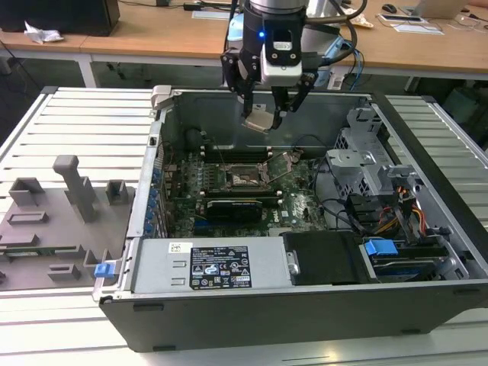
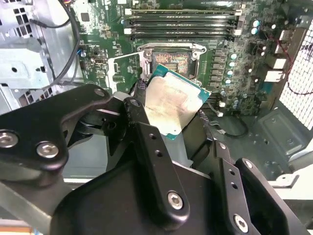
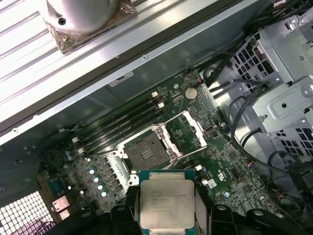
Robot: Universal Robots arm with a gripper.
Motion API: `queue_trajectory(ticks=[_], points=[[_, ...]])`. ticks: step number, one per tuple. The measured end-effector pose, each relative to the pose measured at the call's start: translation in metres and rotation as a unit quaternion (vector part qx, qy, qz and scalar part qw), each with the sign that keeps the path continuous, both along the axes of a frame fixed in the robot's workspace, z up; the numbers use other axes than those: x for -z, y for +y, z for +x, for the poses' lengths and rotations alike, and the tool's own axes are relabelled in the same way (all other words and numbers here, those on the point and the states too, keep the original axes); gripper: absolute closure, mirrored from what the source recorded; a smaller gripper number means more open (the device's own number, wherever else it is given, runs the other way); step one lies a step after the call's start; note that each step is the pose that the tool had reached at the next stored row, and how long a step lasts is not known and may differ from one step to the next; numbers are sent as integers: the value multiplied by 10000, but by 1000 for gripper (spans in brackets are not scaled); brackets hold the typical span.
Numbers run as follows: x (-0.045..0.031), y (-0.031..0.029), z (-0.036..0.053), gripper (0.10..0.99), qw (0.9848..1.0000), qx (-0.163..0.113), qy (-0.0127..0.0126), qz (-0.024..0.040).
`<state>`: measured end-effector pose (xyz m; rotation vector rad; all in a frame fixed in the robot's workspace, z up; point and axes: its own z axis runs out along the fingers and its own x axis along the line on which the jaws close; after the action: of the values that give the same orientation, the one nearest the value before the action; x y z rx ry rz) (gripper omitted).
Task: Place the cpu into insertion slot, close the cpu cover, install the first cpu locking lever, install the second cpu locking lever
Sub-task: 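Place the cpu into insertion slot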
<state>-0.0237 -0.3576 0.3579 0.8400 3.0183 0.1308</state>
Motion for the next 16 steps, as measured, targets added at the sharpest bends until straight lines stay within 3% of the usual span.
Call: queue_trajectory(ticks=[7,16], points=[[4,0,0,545,9993,377,0,-1],[11,0,0,545,9955,948,0,-1]])
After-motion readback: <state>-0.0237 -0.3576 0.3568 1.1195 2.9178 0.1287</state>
